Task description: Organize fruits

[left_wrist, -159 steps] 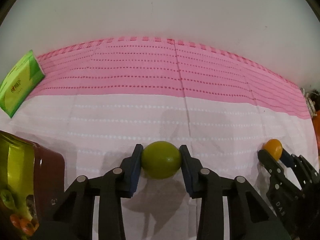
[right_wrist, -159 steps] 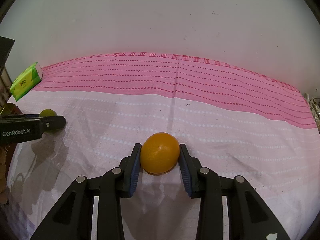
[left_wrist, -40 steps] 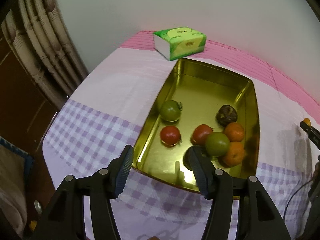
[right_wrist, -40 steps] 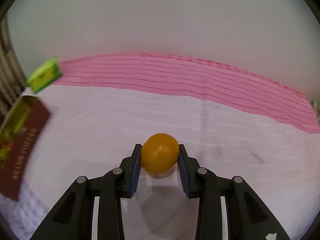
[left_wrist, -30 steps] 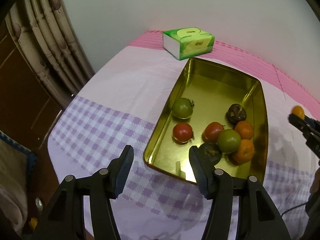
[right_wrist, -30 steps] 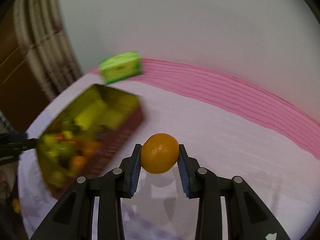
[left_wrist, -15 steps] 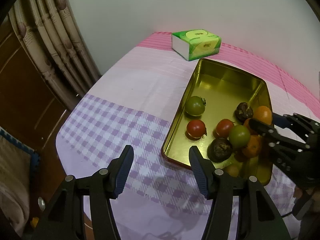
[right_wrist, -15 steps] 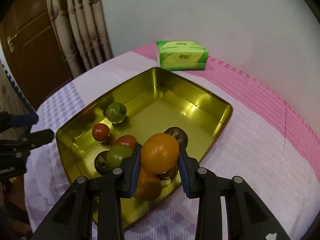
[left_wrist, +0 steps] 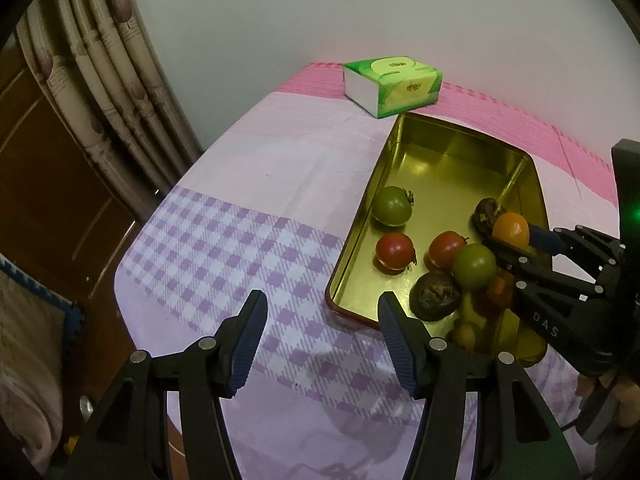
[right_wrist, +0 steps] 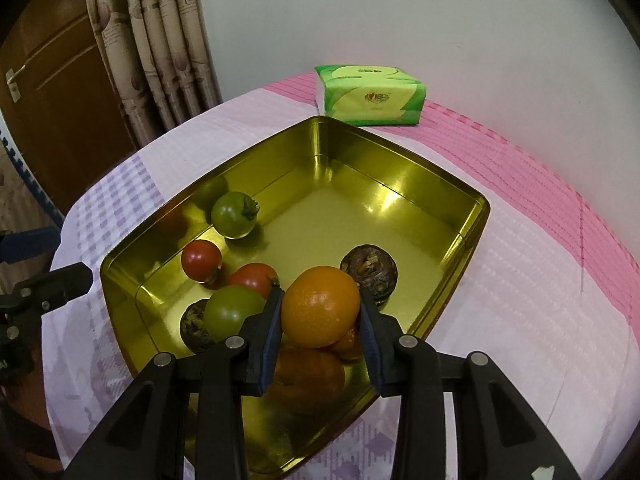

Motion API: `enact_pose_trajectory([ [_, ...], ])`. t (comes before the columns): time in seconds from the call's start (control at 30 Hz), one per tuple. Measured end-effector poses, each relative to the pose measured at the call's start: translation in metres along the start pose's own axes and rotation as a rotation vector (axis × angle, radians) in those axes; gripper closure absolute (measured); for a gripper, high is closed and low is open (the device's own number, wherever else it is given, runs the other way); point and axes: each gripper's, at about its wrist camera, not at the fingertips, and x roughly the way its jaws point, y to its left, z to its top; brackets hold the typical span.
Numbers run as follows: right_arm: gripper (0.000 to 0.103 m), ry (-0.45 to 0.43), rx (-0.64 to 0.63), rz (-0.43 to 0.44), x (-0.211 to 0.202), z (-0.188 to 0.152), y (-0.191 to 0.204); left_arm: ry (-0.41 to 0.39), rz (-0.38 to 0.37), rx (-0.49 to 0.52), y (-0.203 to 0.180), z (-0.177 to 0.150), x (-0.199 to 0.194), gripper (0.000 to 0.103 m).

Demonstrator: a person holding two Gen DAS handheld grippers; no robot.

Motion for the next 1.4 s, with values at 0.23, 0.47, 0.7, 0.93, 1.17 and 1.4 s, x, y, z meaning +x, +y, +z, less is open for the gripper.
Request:
enact_pose_trajectory([
  [0.23,0.067,0.003,0.042,-0.022,-0.002,-0.001,-0.004,0.001,-0.015,0.007,-0.001,-0.001,0.001,0.044],
  [0.47,0.055,-0.015,0.042,-0.051,-0.012,-0.005,0.002,0.000,-0.015,0.006,0.001,-0.002,0.002,0.043],
  [0.7,0.025,-0.051,0.102,-0.046,-0.038,-0.011,0.001,0.000,-0.006,0.009,0.002,-0.002,0.000,0.043],
  [0.93,0.011,-0.059,0.100,-0.086,-0.058,-0.021,0.008,-0.001,-0.003,0.012,0.001,-0.002,0.000,0.043],
  [1.17,0.003,-0.015,0.100,-0.073,-0.056,-0.033,0.017,-0.001,-0.003,0.015,0.001,-0.002,-0.001,0.043],
  [1.4,0.003,0.008,0.065,-0.063,-0.053,-0.037,0.028,-0.001,-0.003,0.022,-0.001,-0.003,0.000,0.043],
])
